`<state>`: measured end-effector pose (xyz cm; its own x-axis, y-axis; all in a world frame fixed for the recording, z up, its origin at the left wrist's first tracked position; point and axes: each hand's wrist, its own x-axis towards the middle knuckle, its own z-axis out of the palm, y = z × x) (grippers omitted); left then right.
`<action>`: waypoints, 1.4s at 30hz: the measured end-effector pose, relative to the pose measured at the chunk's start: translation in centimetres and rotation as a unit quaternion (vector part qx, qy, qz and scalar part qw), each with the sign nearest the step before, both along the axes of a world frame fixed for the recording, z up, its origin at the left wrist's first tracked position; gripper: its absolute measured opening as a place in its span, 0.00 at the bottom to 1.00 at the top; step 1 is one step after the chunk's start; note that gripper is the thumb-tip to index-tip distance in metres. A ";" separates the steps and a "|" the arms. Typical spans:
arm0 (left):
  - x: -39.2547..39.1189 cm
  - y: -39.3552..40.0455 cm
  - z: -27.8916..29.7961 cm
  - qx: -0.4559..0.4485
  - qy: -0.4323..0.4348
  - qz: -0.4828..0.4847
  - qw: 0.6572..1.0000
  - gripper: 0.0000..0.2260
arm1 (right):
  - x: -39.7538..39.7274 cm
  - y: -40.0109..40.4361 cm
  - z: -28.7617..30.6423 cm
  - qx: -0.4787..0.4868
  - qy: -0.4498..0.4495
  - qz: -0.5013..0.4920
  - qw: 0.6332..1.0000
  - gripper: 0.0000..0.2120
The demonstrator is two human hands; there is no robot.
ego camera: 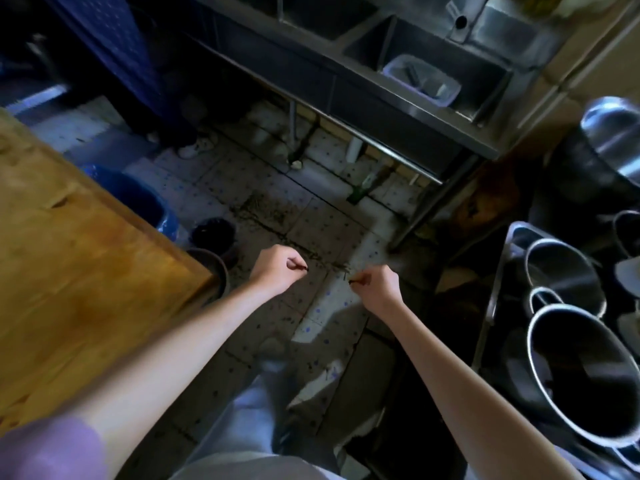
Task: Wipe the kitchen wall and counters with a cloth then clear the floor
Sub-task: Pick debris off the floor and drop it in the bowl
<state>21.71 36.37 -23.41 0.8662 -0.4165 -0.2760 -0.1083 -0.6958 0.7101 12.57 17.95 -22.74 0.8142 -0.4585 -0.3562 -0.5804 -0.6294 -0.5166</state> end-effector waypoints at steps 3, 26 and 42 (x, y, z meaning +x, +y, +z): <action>3.3 -1.3 -0.4 -0.011 -0.004 0.018 1.000 0.02 | 3.5 -1.5 0.2 -0.019 -0.001 0.032 0.999 0.04; 24.5 -2.9 -2.6 0.008 0.019 0.198 0.980 0.03 | 33.4 -4.9 0.0 0.002 0.038 0.242 0.970 0.04; 31.6 -2.6 -5.8 0.037 0.058 0.504 0.861 0.06 | 52.5 -1.8 -4.4 0.006 0.049 0.493 0.869 0.03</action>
